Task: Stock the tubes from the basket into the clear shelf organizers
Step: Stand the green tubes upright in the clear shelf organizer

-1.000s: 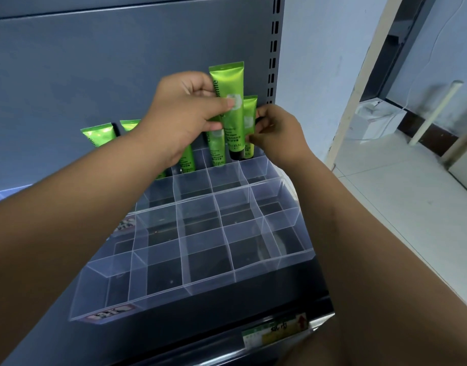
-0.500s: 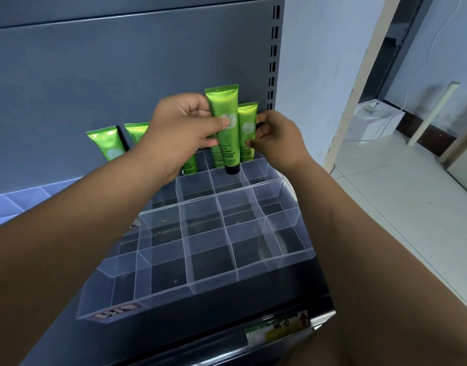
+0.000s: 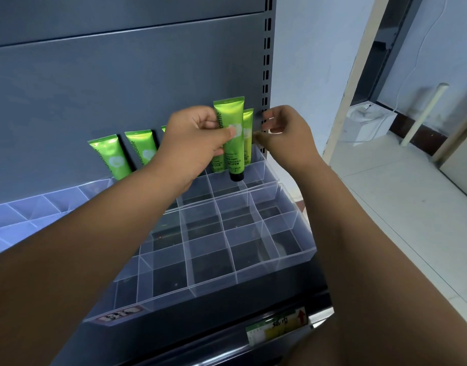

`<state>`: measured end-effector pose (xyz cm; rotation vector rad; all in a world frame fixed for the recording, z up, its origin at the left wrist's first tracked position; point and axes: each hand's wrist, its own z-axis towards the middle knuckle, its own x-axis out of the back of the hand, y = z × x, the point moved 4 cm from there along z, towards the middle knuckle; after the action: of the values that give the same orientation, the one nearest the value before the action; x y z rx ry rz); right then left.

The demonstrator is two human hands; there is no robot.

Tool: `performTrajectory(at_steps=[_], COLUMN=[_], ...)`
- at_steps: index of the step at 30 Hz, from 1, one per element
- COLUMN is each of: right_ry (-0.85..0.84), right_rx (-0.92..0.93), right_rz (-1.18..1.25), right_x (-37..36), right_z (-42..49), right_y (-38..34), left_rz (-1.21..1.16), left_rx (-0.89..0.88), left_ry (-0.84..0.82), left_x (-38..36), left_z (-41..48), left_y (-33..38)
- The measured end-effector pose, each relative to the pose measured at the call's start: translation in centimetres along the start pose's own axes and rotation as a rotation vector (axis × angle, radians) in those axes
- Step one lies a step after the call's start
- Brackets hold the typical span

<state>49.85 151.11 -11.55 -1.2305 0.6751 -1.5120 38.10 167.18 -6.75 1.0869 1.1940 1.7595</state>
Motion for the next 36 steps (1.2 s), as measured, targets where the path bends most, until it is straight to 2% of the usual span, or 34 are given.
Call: performTrajectory(at_steps=[4,9,14,20,26,36], right_ry=[-0.01,-0.131,-0.196,-0.145,-0.078,-0.136], right_rx=[0.055,0.07,0.113,0.154,0.168,0.098], right_rz=[0.022,0.187,0.182,0.101,0.089,-0.007], right_x=[0.3,0.4,0.3,0.2,0.2,-0.7], right_z=[-0.8,-1.3,-1.3,-1.1,-0.8,-0.6], right_y=[-1.6,-2.9,-3.0,-2.2,-2.0,-1.0], left_rz=[-0.034,-0.056,-0.05,-0.112,-0.029,0.003], left_rx=[-0.027,-0.077,-0.091,-0.123,-0.095,-0.128], left_ry=[0.052,0.105,0.136,0.218,0.23,0.278], left_x=[-0.3,-0.9,-2.3,-3.0,-3.2,-3.5], left_z=[0.3,1.1,1.6,1.3,0.3,0.4], left_y=[0.7,0.5,-0.8,-2.1,-4.3,-6.2])
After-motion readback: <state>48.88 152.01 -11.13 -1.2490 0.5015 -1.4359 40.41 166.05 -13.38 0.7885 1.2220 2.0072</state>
